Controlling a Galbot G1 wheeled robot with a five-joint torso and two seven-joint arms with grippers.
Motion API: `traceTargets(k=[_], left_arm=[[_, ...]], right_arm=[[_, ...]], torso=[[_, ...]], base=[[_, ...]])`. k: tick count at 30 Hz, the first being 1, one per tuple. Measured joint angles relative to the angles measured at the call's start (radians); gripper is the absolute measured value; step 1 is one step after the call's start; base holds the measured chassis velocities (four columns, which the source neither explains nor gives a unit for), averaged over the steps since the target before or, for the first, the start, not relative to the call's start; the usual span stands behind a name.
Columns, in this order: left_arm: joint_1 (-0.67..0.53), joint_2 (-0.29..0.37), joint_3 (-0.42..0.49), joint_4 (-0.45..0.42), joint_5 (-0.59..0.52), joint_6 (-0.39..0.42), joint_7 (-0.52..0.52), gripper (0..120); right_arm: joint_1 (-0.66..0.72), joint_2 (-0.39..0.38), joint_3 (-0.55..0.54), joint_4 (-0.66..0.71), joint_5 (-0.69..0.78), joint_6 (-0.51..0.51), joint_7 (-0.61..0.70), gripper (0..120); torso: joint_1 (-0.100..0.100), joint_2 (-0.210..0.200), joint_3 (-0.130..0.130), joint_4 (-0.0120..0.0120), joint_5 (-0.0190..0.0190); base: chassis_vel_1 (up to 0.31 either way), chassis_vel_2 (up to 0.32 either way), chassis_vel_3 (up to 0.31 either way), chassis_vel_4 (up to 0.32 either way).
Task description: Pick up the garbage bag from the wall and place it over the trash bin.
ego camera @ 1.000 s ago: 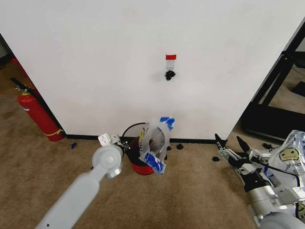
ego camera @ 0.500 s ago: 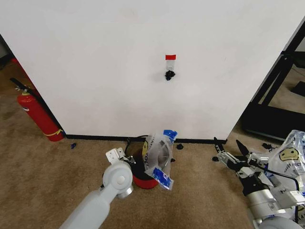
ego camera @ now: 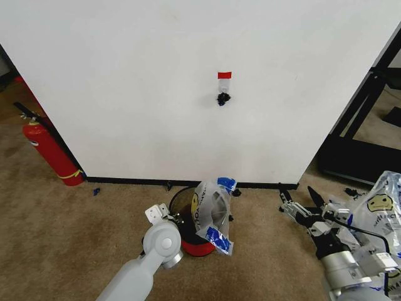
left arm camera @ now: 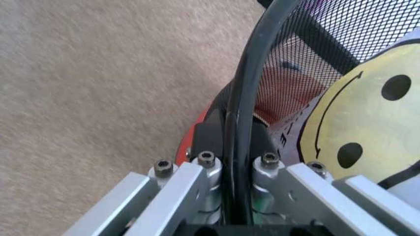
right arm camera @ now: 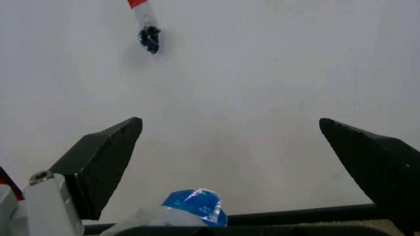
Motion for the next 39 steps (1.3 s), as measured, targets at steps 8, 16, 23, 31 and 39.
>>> traceTargets(k=[8,16,23,31,39], left_arm=[[0.006,-0.008,-0.005,0.026,-0.024,-0.005,0.070,0],[0.036,-0.019,0.013,0.045,0.009,-0.009,0.113,28],[0.040,-0.013,0.023,0.013,0.044,-0.009,0.117,53],[0.034,0.011,0.015,-0.034,0.063,-0.007,0.118,82],[0.049,0.145,-0.022,-0.216,0.135,0.012,0.226,100]], right_arm=[[0.001,-0.005,-0.001,-0.004,0.003,0.000,0.001,100],[0.000,-0.016,0.010,0.003,0.017,-0.001,0.012,100],[0.003,-0.015,0.005,0.015,0.025,-0.009,0.020,100],[0.003,-0.012,0.003,0.017,0.025,-0.009,0.019,100],[0.013,0.005,0.009,0.010,0.000,-0.042,0.081,100]], torso=[[0.000,0.000,0.000,0.0000,0.0001],[0.000,0.000,0.000,0.0000,0.0000],[0.000,0.000,0.000,0.0000,0.0001],[0.000,0.000,0.000,-0.0001,0.0000],[0.000,0.000,0.000,0.0001,0.0000]], base=[[0.000,0.000,0.000,0.000],[0.000,0.000,0.000,0.000],[0.000,0.000,0.000,0.000],[0.000,0.000,0.000,0.000],[0.000,0.000,0.000,0.000]])
